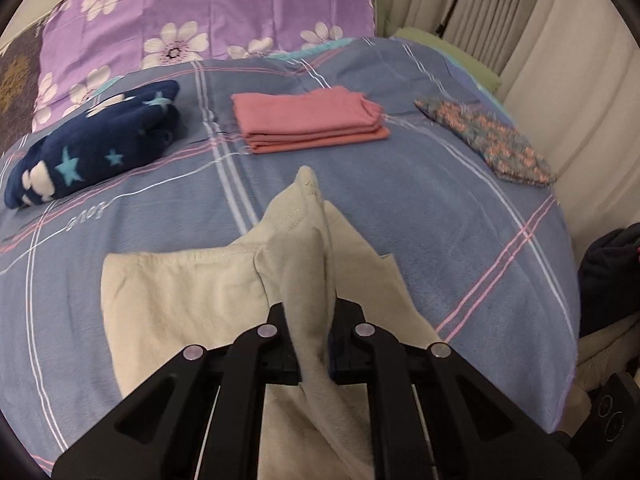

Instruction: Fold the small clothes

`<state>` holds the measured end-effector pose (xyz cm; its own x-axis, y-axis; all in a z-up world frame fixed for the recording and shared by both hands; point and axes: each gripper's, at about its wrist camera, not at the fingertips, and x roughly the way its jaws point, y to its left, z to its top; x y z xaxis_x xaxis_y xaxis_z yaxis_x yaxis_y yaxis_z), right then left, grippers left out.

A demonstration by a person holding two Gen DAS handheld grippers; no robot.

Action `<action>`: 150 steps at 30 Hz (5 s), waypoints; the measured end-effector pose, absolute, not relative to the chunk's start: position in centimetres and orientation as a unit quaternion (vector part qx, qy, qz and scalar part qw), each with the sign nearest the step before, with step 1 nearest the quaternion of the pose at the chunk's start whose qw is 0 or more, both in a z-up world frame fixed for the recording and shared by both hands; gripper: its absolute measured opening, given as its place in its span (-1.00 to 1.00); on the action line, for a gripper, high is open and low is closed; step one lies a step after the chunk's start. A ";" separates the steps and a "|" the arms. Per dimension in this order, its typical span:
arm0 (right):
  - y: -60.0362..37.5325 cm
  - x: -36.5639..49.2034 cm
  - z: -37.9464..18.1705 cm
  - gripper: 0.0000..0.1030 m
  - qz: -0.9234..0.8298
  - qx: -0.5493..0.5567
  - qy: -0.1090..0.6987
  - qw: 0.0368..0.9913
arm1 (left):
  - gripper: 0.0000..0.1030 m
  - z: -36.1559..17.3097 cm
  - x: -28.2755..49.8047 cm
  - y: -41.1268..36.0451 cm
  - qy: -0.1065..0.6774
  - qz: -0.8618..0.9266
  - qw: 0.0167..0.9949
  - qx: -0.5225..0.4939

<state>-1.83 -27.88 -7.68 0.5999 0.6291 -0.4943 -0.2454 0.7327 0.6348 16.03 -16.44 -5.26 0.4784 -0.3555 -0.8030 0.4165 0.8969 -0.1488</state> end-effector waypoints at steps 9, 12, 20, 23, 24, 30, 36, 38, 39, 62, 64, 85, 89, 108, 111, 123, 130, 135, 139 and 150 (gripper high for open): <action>-31.1 -2.0 -10.3 -0.90 0.216 0.298 0.382 0.848 | -0.85 -8.6 17.6 -22.4 0.485 -0.188 0.848 0.104; -31.6 -1.7 -10.7 -0.89 0.219 0.313 0.385 0.840 | -0.85 -8.9 17.5 -23.2 0.481 -0.173 0.850 0.127; -32.6 -1.0 -10.1 -0.89 0.224 0.323 0.370 0.842 | -0.86 -7.1 16.9 -23.9 0.439 -0.108 0.879 0.153; -33.0 -0.7 -10.7 -0.89 0.216 0.330 0.381 0.836 | -0.85 -8.0 18.0 -24.4 0.461 -0.124 0.866 0.150; -33.0 -0.7 -11.0 -0.89 0.215 0.333 0.386 0.833 | -0.83 -8.6 18.3 -24.6 0.471 -0.131 0.860 0.147; -33.1 -1.3 -12.2 -0.87 0.210 0.339 0.404 0.823 | -0.14 -9.0 17.5 -24.2 0.461 -0.166 0.864 0.115; -33.0 -1.4 -12.4 -0.79 0.208 0.331 0.410 0.824 | 0.37 -5.4 12.5 -21.9 0.390 -0.184 0.892 0.137; -33.1 -1.6 -12.4 -0.77 0.208 0.332 0.411 0.823 | 0.50 -4.4 9.2 -19.8 0.361 -0.192 0.901 0.143; -33.2 -1.6 -12.4 -0.77 0.207 0.334 0.411 0.822 | 0.51 -4.3 8.3 -19.2 0.356 -0.193 0.903 0.146; -32.1 -1.0 -11.7 -0.62 0.181 0.300 0.429 0.833 | 0.59 -10.3 -6.5 -8.9 0.397 -0.154 0.897 0.118; -31.9 -1.0 -11.6 -0.62 0.179 0.299 0.430 0.833 | 0.59 -10.5 -6.1 -9.1 0.400 -0.148 0.897 0.116; -31.9 -2.1 -7.7 -0.90 0.216 0.302 0.385 0.845 | 0.05 -11.5 -5.5 -6.2 0.399 -0.098 0.911 0.038; -32.9 -1.8 -10.9 -0.88 0.185 0.304 0.434 0.828 | -0.11 -11.7 -6.0 -6.7 0.396 -0.108 0.910 0.057; -33.8 -1.6 -11.9 -0.83 0.157 0.263 0.437 0.846 | -0.81 -8.3 -9.5 -5.5 0.400 -0.241 0.884 0.010; -34.1 -2.2 -11.6 -0.77 0.151 0.260 0.425 0.854 | -0.81 -7.2 -9.6 -5.5 0.380 -0.256 0.889 0.012; -33.1 -3.2 -8.9 -0.59 0.144 0.186 0.386 0.892 | -0.71 -12.6 -4.7 -7.9 0.417 -0.240 0.876 0.024; -31.6 -1.7 -11.1 -0.63 0.133 0.144 0.431 0.881 | -0.63 -12.8 -4.9 -7.4 0.419 -0.247 0.874 0.009; -31.9 -2.0 -9.5 -0.48 0.111 0.118 0.412 0.897 | -0.60 -11.8 -4.8 -7.7 0.416 -0.243 0.876 -0.002; -32.6 -0.5 -6.8 -0.48 0.118 0.118 0.385 0.908 | -0.60 -10.0 -3.8 -7.5 0.391 -0.243 0.888 -0.002; -30.7 11.6 -6.8 -0.15 0.167 0.099 0.439 0.877 | 0.01 -11.8 -3.1 -9.7 0.386 -0.257 0.884 0.052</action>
